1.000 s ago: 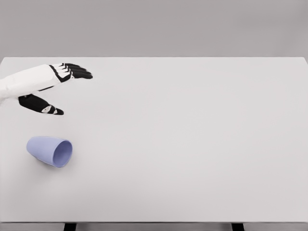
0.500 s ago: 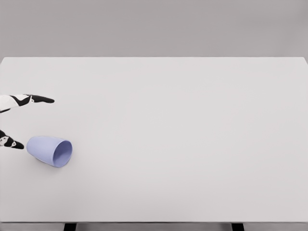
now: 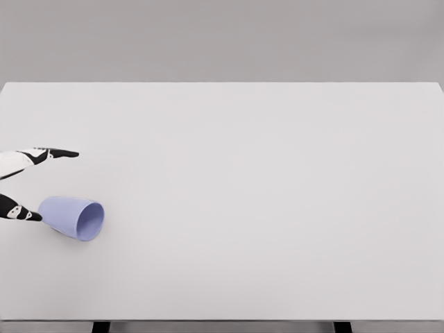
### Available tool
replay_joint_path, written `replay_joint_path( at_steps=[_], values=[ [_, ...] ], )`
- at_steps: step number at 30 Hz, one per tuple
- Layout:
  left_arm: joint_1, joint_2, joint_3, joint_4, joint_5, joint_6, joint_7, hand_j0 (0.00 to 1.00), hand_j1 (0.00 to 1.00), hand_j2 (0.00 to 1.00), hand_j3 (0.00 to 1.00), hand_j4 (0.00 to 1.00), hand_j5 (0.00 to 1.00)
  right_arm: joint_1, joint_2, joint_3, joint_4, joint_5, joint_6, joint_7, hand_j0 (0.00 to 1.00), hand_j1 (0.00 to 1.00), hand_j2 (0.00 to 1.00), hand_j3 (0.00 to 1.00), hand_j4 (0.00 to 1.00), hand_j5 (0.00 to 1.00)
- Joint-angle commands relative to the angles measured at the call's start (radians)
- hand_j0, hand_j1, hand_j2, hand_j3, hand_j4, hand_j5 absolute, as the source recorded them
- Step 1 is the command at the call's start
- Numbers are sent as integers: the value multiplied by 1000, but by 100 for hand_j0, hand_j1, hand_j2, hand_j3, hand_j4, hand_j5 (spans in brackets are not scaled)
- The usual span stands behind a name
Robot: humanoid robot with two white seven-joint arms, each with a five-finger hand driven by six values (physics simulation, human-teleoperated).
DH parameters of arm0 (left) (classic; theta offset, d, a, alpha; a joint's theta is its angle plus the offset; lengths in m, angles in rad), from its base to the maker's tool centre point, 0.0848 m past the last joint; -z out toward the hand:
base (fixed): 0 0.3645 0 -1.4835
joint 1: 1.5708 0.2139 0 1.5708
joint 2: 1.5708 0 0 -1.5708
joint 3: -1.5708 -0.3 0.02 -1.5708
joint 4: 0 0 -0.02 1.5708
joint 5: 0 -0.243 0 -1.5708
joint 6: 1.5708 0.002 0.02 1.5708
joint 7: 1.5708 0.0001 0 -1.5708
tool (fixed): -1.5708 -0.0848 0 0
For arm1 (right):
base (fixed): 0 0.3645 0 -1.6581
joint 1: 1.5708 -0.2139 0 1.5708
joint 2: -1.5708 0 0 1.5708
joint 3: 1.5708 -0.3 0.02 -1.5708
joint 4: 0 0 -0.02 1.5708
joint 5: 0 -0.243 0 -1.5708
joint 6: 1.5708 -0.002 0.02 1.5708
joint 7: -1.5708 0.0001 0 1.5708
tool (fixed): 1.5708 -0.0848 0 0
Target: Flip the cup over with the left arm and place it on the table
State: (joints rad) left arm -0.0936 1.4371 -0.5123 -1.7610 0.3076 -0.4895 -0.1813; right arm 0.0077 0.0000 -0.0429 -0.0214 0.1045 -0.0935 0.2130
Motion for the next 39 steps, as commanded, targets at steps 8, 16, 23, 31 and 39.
replay_joint_path(
  at_steps=[8,16,23,31,39],
  values=[
    [14,-84,-23,9,-114,5,25,100,100,100,100,100,100,0,0,0,0,0,0,0,100,100,100,100,100,100],
    [37,-121,-29,40,-120,8,26,100,100,100,100,100,100,0,0,0,0,0,0,0,100,100,100,100,100,100],
    [58,-150,-38,63,-160,8,26,100,100,100,100,100,100,0,0,0,0,0,0,0,100,100,100,100,100,100],
    [57,-150,-38,63,-159,8,26,100,100,100,100,100,100,0,0,0,0,0,0,0,100,100,100,100,100,100],
    [55,-176,-38,64,-162,51,26,100,100,100,100,100,100,0,0,0,0,0,0,0,100,100,100,100,100,100]
  ],
)
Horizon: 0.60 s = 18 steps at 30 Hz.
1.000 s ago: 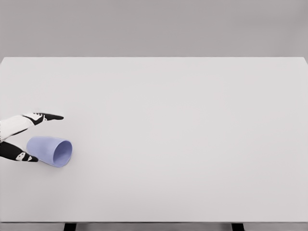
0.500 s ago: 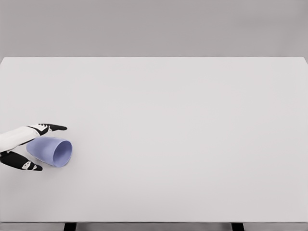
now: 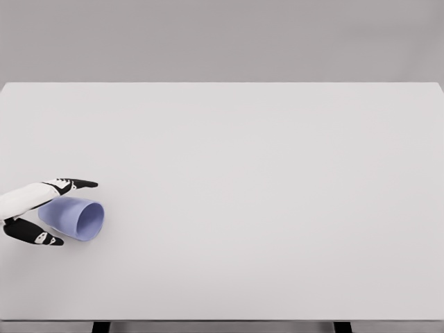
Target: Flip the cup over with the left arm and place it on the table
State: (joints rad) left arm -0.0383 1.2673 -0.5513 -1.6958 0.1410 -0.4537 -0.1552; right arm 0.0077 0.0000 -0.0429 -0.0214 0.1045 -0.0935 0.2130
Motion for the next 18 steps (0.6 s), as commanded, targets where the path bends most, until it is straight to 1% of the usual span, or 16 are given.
replay_joint_path(
  at_steps=[1,4,6,10,17,18],
  values=[
    [0,-12,1,1,-3,20,0,100,100,100,100,100,100,0,0,0,0,0,0,0,100,100,100,100,100,100],
    [0,-19,1,1,-15,27,0,100,100,100,100,100,100,0,0,0,0,0,0,0,100,100,100,100,100,100],
    [0,-22,-1,-1,-38,27,0,99,99,99,99,99,99,0,0,0,0,0,0,0,100,100,100,100,100,100],
    [-2,-25,-1,-1,-41,29,0,98,98,98,98,98,98,0,0,0,0,0,0,0,100,100,100,100,100,100],
    [-2,-26,-1,-1,-41,29,0,92,92,92,92,92,92,0,0,0,0,0,0,0,100,100,100,100,100,100],
    [-2,-26,-1,-1,-41,29,0,90,90,90,90,90,90,0,0,0,0,0,0,0,100,100,100,100,100,100]
  ],
)
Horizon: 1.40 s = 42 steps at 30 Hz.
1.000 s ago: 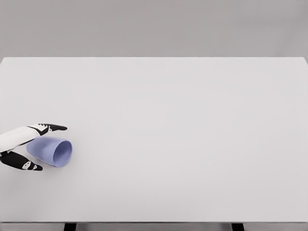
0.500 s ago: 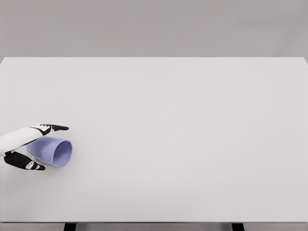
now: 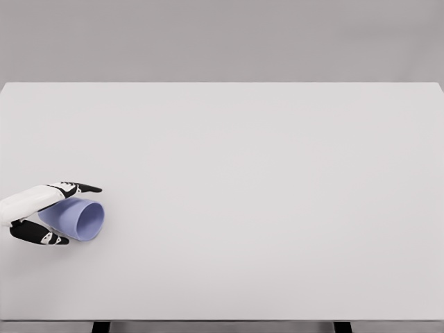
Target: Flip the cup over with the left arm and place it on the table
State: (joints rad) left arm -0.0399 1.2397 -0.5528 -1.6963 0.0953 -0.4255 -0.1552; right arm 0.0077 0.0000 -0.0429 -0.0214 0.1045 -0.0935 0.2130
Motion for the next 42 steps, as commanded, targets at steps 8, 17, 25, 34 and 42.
replay_joint_path(
  at_steps=[8,17,25,34,42],
  values=[
    [0,-5,-1,0,1,1,-3,89,89,89,89,89,89,0,0,0,0,0,0,0,100,100,100,100,100,100],
    [0,-11,-15,-2,-25,-1,-4,89,89,89,89,89,89,0,0,0,0,0,0,0,100,100,100,100,100,100],
    [0,-13,-15,-2,-23,-2,-3,58,58,58,58,58,58,0,0,0,0,0,0,0,100,100,100,100,100,100],
    [-9,-11,-13,-8,76,-16,2,51,51,51,51,51,51,0,0,0,0,0,0,0,100,100,100,100,100,100],
    [-41,-34,-12,-8,231,-44,0,51,51,51,51,51,51,0,0,0,0,0,0,0,100,100,100,100,100,100]
  ],
)
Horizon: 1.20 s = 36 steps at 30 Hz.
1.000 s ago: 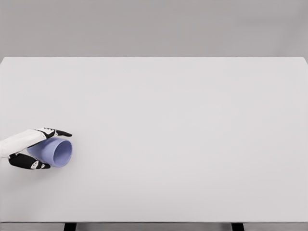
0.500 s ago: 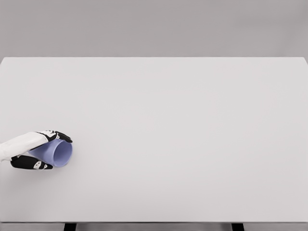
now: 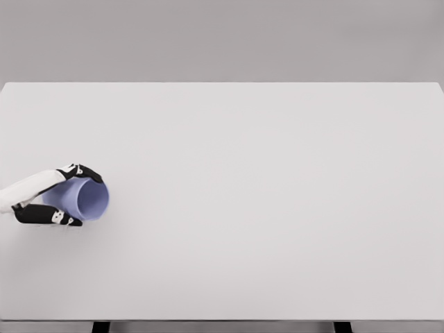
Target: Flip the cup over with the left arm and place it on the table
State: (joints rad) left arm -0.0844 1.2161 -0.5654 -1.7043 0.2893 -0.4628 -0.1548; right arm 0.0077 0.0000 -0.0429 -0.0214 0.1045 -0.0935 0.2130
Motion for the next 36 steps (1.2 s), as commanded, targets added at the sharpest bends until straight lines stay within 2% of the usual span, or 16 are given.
replay_joint_path(
  at_steps=[1,14,17,19,27,29,33,36],
  values=[
    [0,-21,1,2,65,-5,0,51,51,51,51,51,51,0,0,0,0,0,0,0,100,100,100,100,100,100],
    [-9,-116,-19,2,280,-8,-6,52,52,52,52,52,52,0,0,0,0,0,0,0,100,100,100,100,100,100],
    [-9,-148,-27,5,291,-4,-6,53,53,53,53,53,53,0,0,0,0,0,0,0,100,100,100,100,100,100],
    [-9,-158,-41,5,334,-7,-6,54,54,54,54,54,54,0,0,0,0,0,0,0,100,100,100,100,100,100],
    [-12,-202,-65,9,364,-5,-8,54,54,54,54,54,54,0,0,0,0,0,0,0,100,100,100,100,100,100],
    [-14,-208,-97,11,399,-5,-8,54,54,54,54,54,54,0,0,0,0,0,0,0,100,100,100,100,100,100],
    [-17,-230,-108,18,403,-4,-9,55,55,55,55,55,55,0,0,0,0,0,0,0,100,100,100,100,100,100],
    [-46,-236,-131,18,433,1,-12,55,55,55,55,55,55,0,0,0,0,0,0,0,100,100,100,100,100,100]
  ],
)
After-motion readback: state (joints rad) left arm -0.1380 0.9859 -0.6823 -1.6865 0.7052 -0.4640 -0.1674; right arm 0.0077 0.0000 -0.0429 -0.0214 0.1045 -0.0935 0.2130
